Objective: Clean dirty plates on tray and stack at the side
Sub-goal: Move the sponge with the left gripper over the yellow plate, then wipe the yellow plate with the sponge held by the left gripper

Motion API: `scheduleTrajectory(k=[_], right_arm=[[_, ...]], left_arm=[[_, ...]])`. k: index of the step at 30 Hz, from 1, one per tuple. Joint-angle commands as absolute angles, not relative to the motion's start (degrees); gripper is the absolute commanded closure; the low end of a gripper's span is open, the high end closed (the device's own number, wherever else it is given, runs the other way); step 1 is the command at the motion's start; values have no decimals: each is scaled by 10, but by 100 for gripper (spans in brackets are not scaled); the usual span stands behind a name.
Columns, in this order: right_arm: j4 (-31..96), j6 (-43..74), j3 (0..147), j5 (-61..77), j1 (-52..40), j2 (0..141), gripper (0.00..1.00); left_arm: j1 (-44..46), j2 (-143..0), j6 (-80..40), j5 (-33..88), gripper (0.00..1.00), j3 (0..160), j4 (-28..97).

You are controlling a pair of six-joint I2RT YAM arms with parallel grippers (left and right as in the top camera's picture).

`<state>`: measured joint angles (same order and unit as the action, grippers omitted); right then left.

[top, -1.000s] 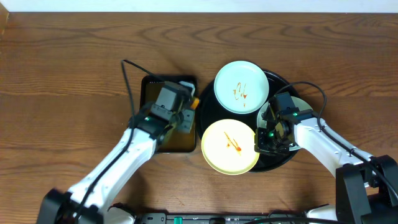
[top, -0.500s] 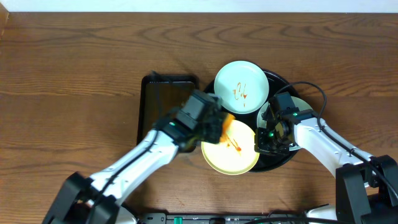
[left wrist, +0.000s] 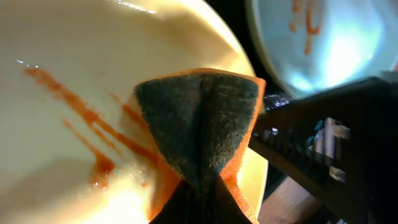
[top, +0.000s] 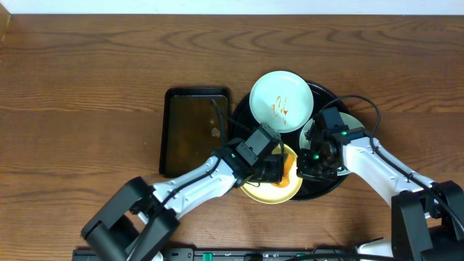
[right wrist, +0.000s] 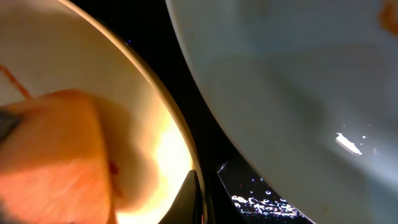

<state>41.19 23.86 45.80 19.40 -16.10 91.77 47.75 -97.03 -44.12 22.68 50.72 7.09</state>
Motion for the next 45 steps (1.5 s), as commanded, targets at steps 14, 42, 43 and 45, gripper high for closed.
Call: scheduleTrajectory(k=[14,42,43,45], right_arm=[[411,237,461,185,-166,921,99],[429,235,461,183,-166,921,99],[430,235,461,183,-166,921,99],[431,235,461,182,-166,921,99]], left_arm=[[478,-991,-505,281,92,517,48],[417,-1024,-449,159,92,516,57],[411,-1024,-446,153,93,516,63],[397,-1024,-435,145,93,516,77]])
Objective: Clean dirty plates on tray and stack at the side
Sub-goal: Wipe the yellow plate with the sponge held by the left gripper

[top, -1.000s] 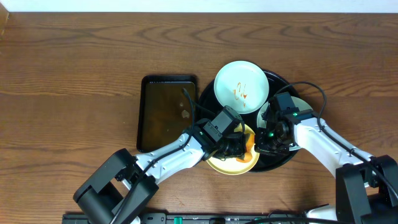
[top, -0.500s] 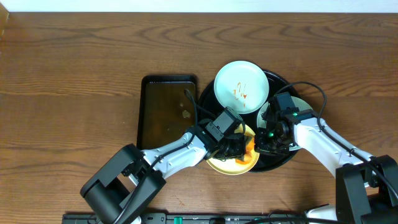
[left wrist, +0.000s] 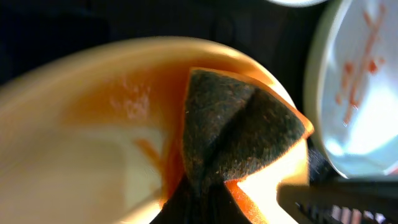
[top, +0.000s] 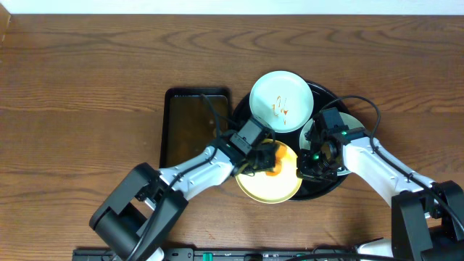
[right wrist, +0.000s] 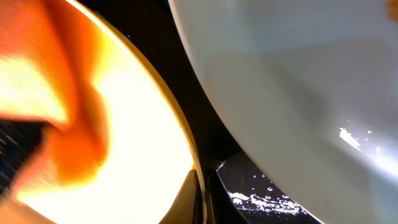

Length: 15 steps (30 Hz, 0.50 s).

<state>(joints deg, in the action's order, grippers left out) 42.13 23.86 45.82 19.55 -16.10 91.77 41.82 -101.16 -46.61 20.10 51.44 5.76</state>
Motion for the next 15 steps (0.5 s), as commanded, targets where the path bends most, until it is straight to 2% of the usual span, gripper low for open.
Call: scheduleTrajectory(k=[1,7,15], right_arm=[[431,235,461,183,-166,921,99],[431,235,461,183,-166,921,99],[431,235,461,183,-166,921,99]], left_arm=[[391,-1024,-431,145,93,516,86],[377,-1004,-355,133,93,516,128],[376,-919,-247,6,93,517,137]])
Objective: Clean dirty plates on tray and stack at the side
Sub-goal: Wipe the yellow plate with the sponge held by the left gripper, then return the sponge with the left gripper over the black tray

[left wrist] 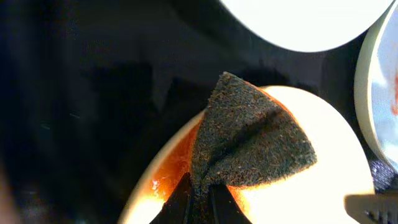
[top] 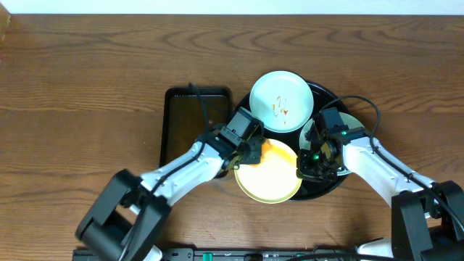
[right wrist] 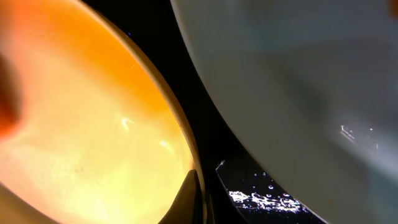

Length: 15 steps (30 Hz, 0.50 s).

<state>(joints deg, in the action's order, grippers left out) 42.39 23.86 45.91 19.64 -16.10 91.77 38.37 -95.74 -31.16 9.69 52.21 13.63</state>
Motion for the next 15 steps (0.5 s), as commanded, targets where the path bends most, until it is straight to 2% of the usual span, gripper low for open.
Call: scheduleTrajectory(k=[1,8,15], right_arm=[[431,235,461,183,-166,921,99],[430,235,461,183,-166,921,99],[430,235,461,183,-166,921,97]], left_arm=[[376,-908,-232,5,93,517,136],[371,-838,-214,1,93,517,162],[312,-821,-214,-37,92,517,236]])
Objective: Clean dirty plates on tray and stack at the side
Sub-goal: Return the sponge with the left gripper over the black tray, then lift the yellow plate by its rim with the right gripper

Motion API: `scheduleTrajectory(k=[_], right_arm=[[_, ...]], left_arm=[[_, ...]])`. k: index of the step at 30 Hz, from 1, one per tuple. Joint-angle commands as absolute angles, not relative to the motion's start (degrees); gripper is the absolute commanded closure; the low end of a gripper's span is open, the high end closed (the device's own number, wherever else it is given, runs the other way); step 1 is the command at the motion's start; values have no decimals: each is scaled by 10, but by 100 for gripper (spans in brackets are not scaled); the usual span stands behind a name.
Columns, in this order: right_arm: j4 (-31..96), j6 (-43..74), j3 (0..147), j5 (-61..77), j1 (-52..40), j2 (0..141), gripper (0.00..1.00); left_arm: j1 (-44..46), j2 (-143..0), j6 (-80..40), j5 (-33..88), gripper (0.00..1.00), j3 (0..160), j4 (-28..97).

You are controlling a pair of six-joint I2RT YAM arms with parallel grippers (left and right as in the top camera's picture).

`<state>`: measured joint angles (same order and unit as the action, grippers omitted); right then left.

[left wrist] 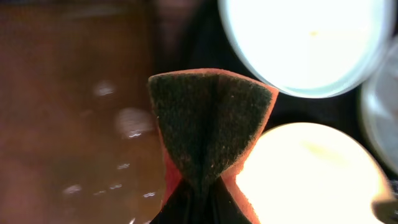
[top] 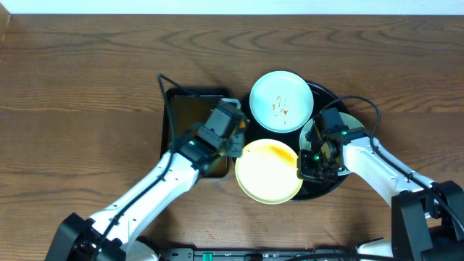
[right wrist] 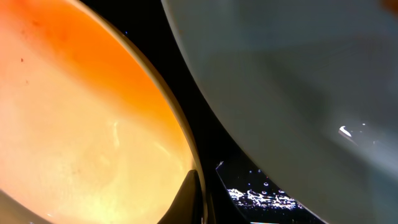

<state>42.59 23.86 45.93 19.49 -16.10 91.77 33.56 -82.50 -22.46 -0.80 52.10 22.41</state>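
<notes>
A yellow plate (top: 268, 172) lies at the front of the round black tray (top: 328, 94), with an orange smear left along its far rim (right wrist: 81, 68). My right gripper (top: 303, 168) is shut on the plate's right rim (right wrist: 194, 186). A pale plate (top: 281, 101) streaked with red sauce sits behind it. My left gripper (top: 230, 138) is shut on a folded orange sponge (left wrist: 210, 118) with a dark scouring face. It hangs over the right edge of the black rectangular water tray (top: 187, 127), just left of the yellow plate.
A further plate (top: 346, 125) lies partly under my right arm on the round tray. Brown water (left wrist: 74, 106) fills the rectangular tray. Wooden table (top: 80, 87) stretches to the left and back.
My left gripper has moved with the sponge from the yellow plate's far-left rim to over the water tray's edge. The right gripper still holds the plate's rim.
The sponge was pressed on red sauce streaks in the yellow plate's middle while my right gripper held the rim. Then it sat nearer the far rim amid an orange smear. Then at the plate's far-left edge. Now it is off the plate, streaks gone, faint smear left.
</notes>
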Motion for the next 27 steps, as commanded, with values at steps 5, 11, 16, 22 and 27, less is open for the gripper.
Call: scheduleTrajectory(k=[5,11,16,22,27], right_arm=[[430,235,461,183,-166,921,92],[429,235,460,183,-166,921,82],[427,235,460,182,-166,921,82],[414,236,446,183,-166,921,91],[395,236,441,183,-166,920,99]], left_arm=[[259,-824,-215,-36,92,514,251],[241,-825,-215,-35,93,514,257],[241,-825,-215,-35,92,514,258],[241,-825,-215,-35,93,514,268],[241,-825,-215,-35,93,514,270]])
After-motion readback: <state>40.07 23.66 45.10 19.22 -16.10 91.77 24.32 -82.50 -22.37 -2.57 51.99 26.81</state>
